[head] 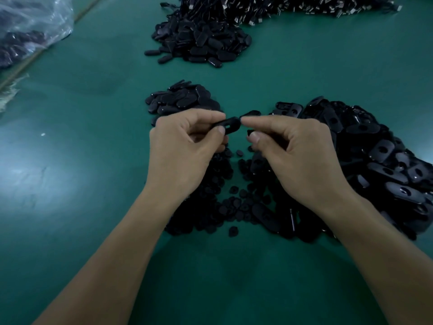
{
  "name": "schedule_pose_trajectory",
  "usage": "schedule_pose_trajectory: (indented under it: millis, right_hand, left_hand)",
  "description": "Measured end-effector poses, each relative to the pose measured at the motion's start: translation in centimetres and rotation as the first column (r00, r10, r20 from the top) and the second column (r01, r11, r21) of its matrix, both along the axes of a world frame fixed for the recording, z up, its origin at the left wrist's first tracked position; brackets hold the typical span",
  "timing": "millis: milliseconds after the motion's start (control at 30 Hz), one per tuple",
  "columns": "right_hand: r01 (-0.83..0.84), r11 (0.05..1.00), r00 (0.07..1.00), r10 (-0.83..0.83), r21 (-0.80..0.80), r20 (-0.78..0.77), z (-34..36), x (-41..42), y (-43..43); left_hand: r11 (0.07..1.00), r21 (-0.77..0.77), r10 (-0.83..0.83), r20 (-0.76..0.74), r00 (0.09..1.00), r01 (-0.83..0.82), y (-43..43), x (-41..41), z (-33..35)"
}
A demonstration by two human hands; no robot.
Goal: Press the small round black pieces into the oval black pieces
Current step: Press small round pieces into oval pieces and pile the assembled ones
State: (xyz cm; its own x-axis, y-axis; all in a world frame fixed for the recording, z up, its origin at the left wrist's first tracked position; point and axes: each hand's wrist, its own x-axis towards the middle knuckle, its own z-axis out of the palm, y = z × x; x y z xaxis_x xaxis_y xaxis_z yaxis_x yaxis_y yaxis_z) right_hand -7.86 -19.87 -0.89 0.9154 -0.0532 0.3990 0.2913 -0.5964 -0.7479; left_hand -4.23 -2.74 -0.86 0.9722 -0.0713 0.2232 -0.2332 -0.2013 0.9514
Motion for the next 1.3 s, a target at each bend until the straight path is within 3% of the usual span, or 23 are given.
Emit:
schedule_pose_trajectory:
  millis: [167,433,733,933,1300]
  right_hand:
    - [0.016,0.997,1.0,-0.015,0.071,-0.024,0.0,0.0,0.0]
    - [0.019,0.998,0.999,-0.021,0.055,0.026,0.4,-0.3,0.1]
    - [-0.022,1.0,1.0,0.023,-0.021,0.018,0.6,-0.6,0.6]
    - [-0.077,0.994,0.997,0.075,-0.083,-0.023,0.7,-0.6,0.2]
    - [0.12,0.993,0.992,-0.119,-0.016,0.036,0.7,-1.0,1.4]
  left_hand:
    - [0.997,0.069,-0.034,0.032,0.999,0.031,-0.1,-0.3,0.1]
    - [0.993,0.093,-0.075,0.064,0.995,0.069,-0.4,-0.7,0.1]
    - [0.987,0.142,-0.089,0.117,0.989,0.072,-0.8,-0.8,-0.2]
    - [0.96,0.27,-0.126,0.2,0.972,0.069,-0.9,-1.0,-0.4]
    - [0.93,0.368,-0.131,0.28,0.951,0.02,-0.8,-1.1,-0.3]
